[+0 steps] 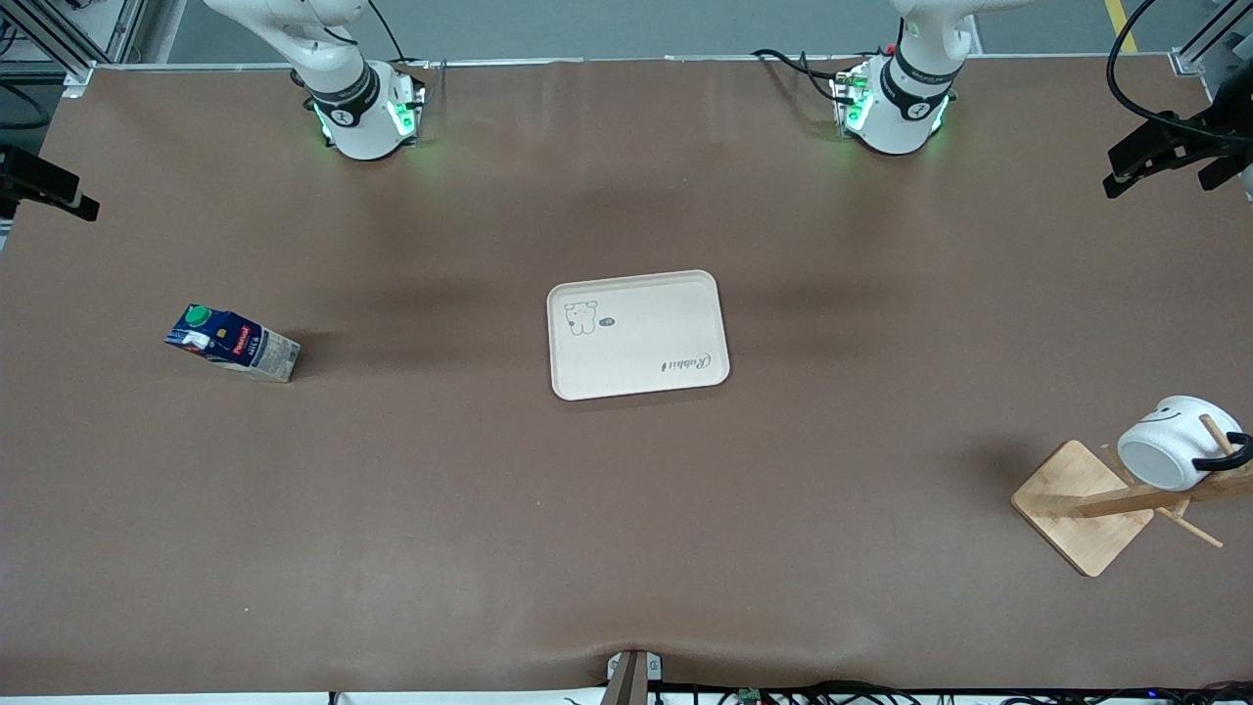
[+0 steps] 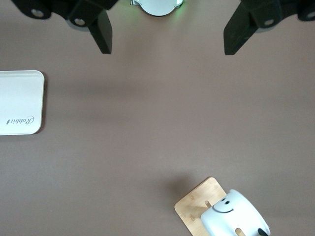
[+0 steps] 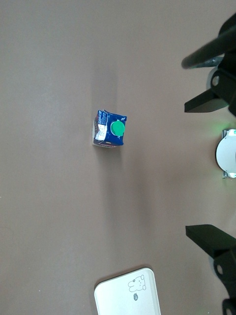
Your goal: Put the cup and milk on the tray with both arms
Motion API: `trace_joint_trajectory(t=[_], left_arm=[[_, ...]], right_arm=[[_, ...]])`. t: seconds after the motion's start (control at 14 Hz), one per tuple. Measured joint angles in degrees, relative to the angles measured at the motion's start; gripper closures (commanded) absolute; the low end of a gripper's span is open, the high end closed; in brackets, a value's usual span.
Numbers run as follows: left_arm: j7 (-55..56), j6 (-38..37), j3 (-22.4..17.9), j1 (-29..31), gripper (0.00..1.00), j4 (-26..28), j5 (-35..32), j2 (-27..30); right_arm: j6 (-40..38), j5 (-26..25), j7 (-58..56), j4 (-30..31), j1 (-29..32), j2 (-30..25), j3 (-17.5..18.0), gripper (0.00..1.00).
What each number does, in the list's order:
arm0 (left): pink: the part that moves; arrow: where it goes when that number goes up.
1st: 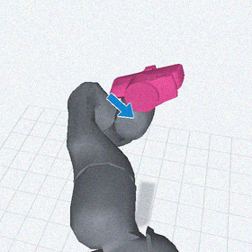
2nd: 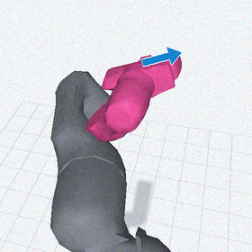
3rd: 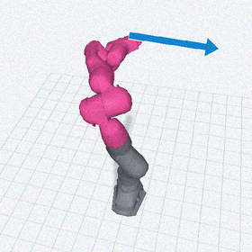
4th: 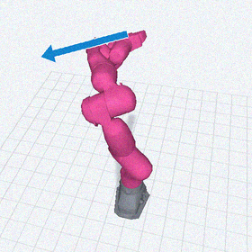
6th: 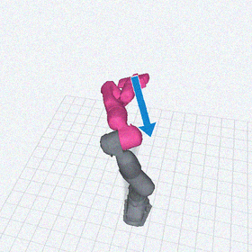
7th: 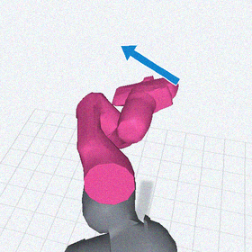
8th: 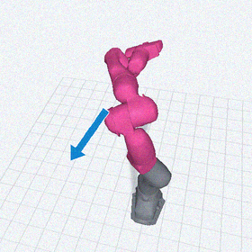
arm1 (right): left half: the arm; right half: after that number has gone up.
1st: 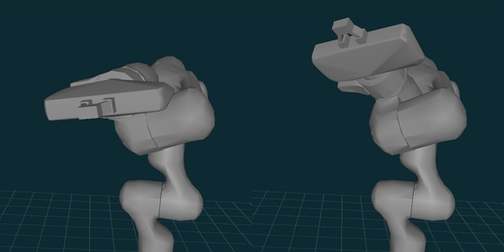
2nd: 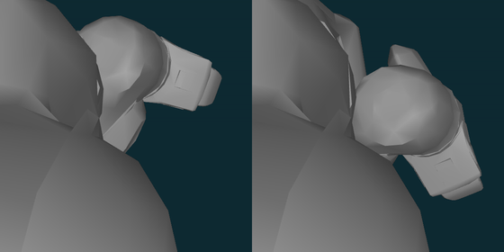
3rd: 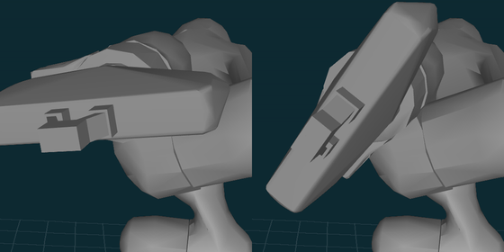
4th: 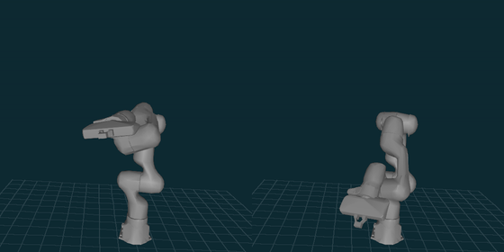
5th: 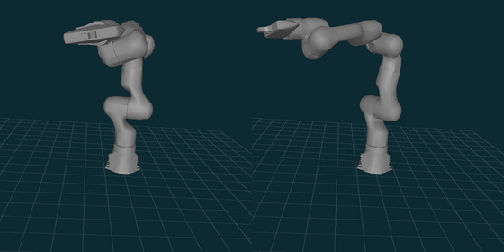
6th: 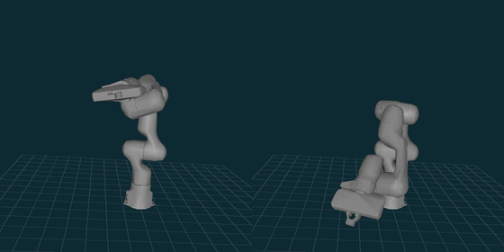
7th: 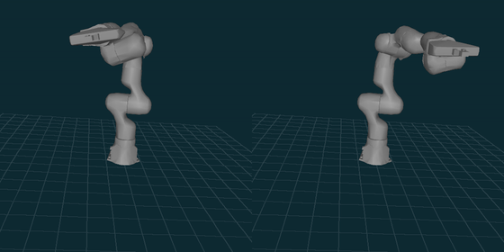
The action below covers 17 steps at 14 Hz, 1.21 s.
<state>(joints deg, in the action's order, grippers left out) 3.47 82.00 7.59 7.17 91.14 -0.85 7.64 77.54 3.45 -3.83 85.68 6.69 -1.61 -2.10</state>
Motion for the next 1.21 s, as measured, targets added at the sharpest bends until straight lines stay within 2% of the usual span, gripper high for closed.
trace_joint_trajectory(t=[0.29, 0.5, 0.71, 1.0, 1.21], left_arm=[[0.0, 0.0, 0.0, 1.3, 0.0, -1.5, -0.2, -0.1], [-0.5, -0.3, -0.1, 5.4, 0.0, -3.7, -1.0, -0.3], [-1.2, 1.0, -0.2, 8.9, 0.0, -2.7, -1.2, -1.2], [-1.2, 16.3, -0.1, 13.3, 0.0, 6.8, 0.5, -1.1], [-3.1, 33.1, -0.1, 17.9, 0.0, 16.9, 9.7, -0.5]], right_arm=[[0.0, 0.0, 0.0, 0.0, 0.0, 0.0, 0.0, 0.0], [0.0, 0.0, 0.0, 0.0, 0.1, 0.0, -0.1, 0.0], [0.1, 0.6, 0.0, 0.0, 0.4, 0.0, -0.3, 0.0], [0.4, 0.9, 0.0, 0.0, 0.7, 0.0, -0.6, 0.0], [0.6, 1.1, 0.0, 0.0, 0.8, 1.0, -0.6, 0.0]])
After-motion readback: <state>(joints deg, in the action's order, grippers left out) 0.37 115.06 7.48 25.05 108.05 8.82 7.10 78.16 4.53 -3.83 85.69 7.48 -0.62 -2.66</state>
